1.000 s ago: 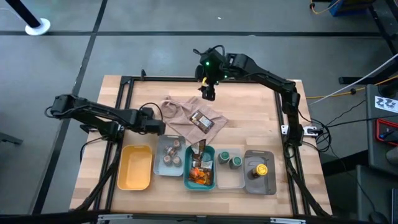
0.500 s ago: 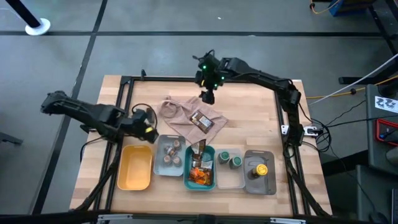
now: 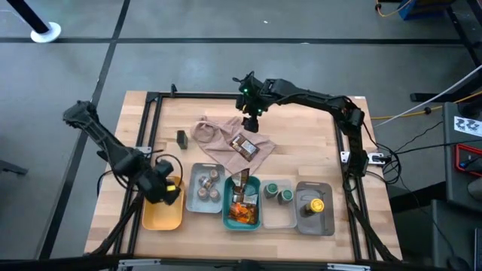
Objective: Sort spices by type
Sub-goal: Put the black seasoning can into the yellow bin
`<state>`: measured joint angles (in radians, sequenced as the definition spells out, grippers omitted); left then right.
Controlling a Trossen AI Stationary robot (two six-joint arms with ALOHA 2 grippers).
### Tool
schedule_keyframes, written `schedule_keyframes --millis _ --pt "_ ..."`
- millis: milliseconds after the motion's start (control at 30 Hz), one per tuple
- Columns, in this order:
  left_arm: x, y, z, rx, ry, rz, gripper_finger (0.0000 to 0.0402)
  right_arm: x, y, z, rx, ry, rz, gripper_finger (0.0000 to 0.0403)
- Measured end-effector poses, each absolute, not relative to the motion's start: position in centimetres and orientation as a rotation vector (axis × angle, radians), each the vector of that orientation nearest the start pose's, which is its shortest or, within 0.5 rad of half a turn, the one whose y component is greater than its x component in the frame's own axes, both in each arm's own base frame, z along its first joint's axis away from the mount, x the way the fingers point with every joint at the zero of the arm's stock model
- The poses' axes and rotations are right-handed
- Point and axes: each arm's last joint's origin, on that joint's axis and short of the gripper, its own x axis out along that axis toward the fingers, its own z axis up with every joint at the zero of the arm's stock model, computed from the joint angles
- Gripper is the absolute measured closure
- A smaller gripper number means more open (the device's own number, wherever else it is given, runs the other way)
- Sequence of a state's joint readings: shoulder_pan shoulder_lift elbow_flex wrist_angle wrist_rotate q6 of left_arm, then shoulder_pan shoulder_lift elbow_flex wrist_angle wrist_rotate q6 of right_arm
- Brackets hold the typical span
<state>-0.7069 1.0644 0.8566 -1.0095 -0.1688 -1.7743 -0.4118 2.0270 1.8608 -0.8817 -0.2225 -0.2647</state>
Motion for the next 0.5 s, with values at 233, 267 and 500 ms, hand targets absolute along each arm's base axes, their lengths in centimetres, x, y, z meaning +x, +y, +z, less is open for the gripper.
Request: schedule_keyframes --millis 233,267,500 --pt "15.2 -13.1 22.2 -0.939 1.1 0.781 0.0301 40.9 -16.4 27.8 0.085 0.951 -0.04 0.0139" --pt "15.4 -13.3 21.8 -0.928 1.098 0.81 0.0301 41.0 -16.3 27.8 0.081 0.944 -0.037 0.0139" --pt "16.6 -14.3 18.7 -0.885 1.09 0.988 0.0301 41.4 -15.4 27.9 0.067 0.935 -0.02 0.0139"
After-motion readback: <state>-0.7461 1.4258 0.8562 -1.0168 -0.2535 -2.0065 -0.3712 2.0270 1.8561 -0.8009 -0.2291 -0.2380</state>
